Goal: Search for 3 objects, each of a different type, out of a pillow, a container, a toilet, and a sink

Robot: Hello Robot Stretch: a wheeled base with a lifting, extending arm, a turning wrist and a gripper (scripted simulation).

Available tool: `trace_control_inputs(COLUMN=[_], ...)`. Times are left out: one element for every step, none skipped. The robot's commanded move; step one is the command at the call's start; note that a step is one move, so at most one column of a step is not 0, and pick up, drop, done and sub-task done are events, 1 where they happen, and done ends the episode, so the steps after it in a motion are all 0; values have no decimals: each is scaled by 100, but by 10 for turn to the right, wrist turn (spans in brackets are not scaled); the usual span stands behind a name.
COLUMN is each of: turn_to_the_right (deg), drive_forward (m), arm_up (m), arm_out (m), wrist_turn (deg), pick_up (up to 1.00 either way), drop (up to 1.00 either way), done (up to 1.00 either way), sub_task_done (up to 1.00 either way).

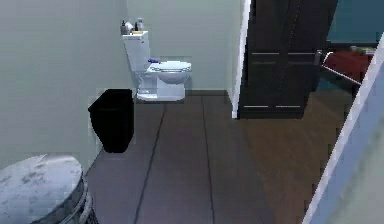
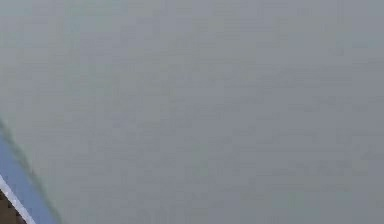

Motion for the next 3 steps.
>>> trace_control_inputs(turn_to_the_right=[0, 0, 0], drive_forward=[100, 100, 40], arm_up=[0, 0, 0], arm_out=[0, 0, 0], wrist_turn=[0, 0, 0], pick_up=[0, 0, 0], drop=[0, 0, 0], done=[0, 0, 0], sub_task_done=[0, 0, 0])
